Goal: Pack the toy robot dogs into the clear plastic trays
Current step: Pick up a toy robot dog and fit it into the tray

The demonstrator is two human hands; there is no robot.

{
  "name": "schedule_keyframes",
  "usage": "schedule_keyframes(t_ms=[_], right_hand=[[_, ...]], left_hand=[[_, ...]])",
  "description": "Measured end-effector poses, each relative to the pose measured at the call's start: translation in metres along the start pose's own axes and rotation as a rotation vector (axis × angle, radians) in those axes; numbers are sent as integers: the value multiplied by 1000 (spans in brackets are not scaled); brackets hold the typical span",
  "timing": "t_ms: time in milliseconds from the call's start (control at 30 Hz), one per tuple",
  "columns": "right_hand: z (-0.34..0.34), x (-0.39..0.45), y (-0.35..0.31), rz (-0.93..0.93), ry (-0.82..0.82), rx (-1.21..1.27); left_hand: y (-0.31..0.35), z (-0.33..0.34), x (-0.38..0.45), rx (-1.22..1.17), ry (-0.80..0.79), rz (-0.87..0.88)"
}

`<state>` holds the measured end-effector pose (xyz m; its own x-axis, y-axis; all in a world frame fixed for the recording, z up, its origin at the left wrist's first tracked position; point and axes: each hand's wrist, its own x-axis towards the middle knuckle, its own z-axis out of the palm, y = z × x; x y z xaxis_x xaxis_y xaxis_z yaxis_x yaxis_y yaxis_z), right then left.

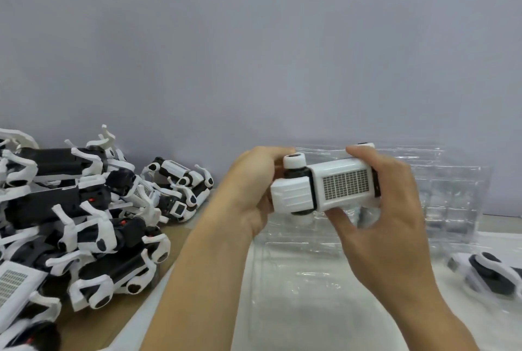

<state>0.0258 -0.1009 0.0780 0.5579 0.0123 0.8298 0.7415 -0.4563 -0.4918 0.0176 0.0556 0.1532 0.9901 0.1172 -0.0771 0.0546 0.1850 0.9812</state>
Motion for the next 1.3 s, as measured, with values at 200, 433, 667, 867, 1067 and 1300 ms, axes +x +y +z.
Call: schedule_keyframes(t_ms=[200,433,667,867,1067,1300], right_hand=[[-15,4,7,199,-13,39],[-36,9,14,449,-111,200],[-36,4,18,593,-393,121],[-38,0,21,551,-585,-31],[-41,-1,15,479,-637,-86],[-26,4,1,328,-638,-126]], left_hand=[[-4,18,2,135,211,271],[-25,-12,-10,455,452,362],[-147,-37,-32,471,307,47],[-152,-50,-29,187,167,83],[-157,-55,-26,137,109,60],[-162,-48,-23,152,169,105]])
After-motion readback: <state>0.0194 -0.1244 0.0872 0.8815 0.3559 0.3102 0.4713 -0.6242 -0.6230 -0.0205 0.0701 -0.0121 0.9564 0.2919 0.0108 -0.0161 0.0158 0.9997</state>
